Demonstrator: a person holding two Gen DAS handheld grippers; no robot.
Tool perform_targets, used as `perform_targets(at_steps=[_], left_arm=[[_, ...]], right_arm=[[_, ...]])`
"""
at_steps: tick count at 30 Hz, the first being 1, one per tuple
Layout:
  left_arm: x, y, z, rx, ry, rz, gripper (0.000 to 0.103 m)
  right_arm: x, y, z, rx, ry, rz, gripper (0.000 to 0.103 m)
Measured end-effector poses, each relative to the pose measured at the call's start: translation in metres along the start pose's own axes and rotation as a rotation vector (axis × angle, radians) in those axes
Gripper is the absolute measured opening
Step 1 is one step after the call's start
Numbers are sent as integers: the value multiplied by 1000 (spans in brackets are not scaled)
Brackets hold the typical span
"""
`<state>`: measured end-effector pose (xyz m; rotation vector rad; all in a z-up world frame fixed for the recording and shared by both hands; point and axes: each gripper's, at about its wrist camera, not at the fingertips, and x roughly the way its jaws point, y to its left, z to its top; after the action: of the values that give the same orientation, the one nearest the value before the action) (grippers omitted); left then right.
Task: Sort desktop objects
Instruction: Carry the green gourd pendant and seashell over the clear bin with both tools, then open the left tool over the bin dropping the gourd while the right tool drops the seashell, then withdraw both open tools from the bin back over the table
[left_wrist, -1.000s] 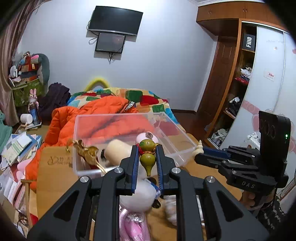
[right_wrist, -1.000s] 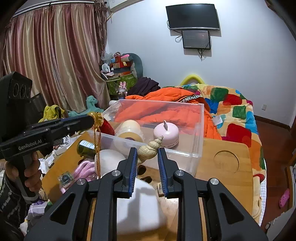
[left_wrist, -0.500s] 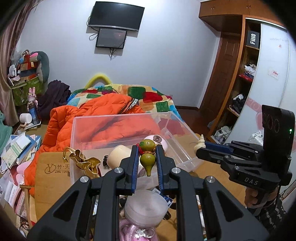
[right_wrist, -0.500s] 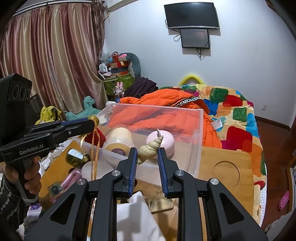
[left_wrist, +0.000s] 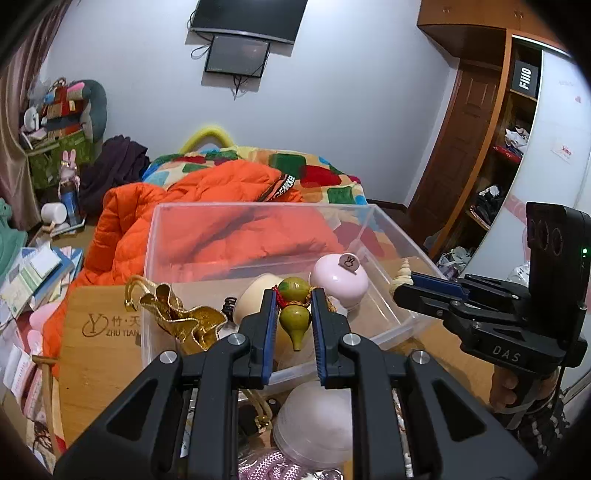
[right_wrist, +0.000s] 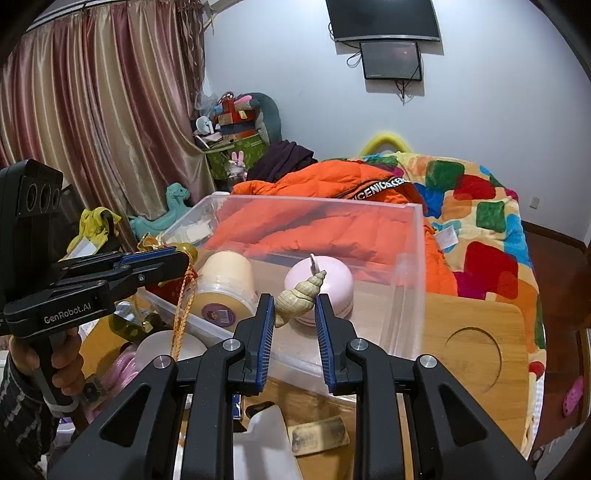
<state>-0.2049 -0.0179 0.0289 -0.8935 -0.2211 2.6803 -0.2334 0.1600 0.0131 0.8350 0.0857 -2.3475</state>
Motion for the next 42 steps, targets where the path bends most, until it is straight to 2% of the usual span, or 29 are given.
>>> perform_targets(at_steps=[17,23,26,29,34,36,39,42], left_arm=[[-1,4,-3,-24,-3,6,19],[-6,0,-3,-12,-6,13,24],[-11,-1,-2,-13,-12,16,25],[-18,-1,-1,-12,-27,22,34],[-34,-8,-2,15,-54,53,38],[-42,-9,-2,16,-63,51,53],[-55,-13,-4,29,-83,50,56],[-65,-17,-7,43,-93,58,60]], right_arm=[[14,3,2,2,22,-4,21],[9,4,0,0,18,-18,27],[4,5,-2,2,14,-25,37],[-2,7,-2,1,7,-29,42],[-13,11,-8,10,2,-36,45],[-17,11,-10,16,2,-37,48],[-29,13,-13,26,-8,-37,56],[-40,17,-17,26,-19,-39,58]])
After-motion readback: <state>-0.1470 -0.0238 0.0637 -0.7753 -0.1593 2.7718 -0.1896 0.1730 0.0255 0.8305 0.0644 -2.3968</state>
